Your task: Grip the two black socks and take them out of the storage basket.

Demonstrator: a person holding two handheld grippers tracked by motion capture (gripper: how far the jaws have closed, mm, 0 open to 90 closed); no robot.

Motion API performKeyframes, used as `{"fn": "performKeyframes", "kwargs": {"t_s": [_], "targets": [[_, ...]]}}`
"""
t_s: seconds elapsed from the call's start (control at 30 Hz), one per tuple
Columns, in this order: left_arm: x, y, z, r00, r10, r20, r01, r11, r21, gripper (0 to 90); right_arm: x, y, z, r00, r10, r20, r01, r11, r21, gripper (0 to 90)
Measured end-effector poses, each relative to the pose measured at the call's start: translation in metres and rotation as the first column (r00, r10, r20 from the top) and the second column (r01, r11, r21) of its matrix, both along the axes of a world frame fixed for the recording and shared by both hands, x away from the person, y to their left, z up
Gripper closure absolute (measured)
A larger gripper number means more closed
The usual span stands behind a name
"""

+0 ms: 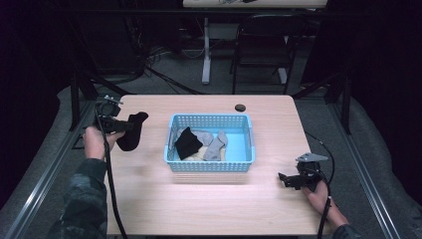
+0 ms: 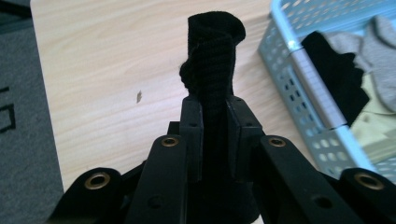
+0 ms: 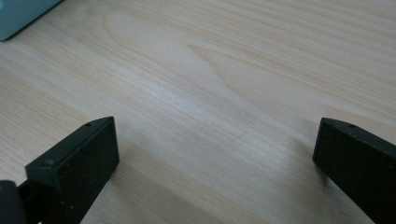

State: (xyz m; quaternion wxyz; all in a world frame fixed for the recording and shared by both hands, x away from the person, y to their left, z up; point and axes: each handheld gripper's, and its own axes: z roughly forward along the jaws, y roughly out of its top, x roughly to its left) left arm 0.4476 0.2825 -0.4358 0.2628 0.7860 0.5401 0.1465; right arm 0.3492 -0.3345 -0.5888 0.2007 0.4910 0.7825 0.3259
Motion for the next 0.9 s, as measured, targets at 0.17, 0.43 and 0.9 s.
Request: {"fn": "performKeyframes", "kwargs": {"t_s": [0.17, 0.43, 0.9], "targets": [[0.002, 0.006, -0.023, 0.9984, 0.048, -0.028, -0.049, 0.9982, -0.036, 78.3, 0.000, 0.000, 0.000, 1.0000, 0.001, 0.002, -0.001, 1.0000, -0.001, 0.0], [0.009, 0.015, -0.066, 0.9906, 0.073, -0.116, -0.081, 0.9947, -0.063, 78.2, 0.000, 0.000, 0.000, 1.0000, 0.005, -0.001, -0.005, 1.0000, 0.000, 0.0], [0.003, 0.029, -0.072, 0.9821, 0.133, -0.133, -0.143, 0.9872, -0.070, 28.7, -0.001, 0.000, 0.000, 1.0000, -0.001, 0.002, 0.001, 1.0000, 0.000, 0.0]]}}
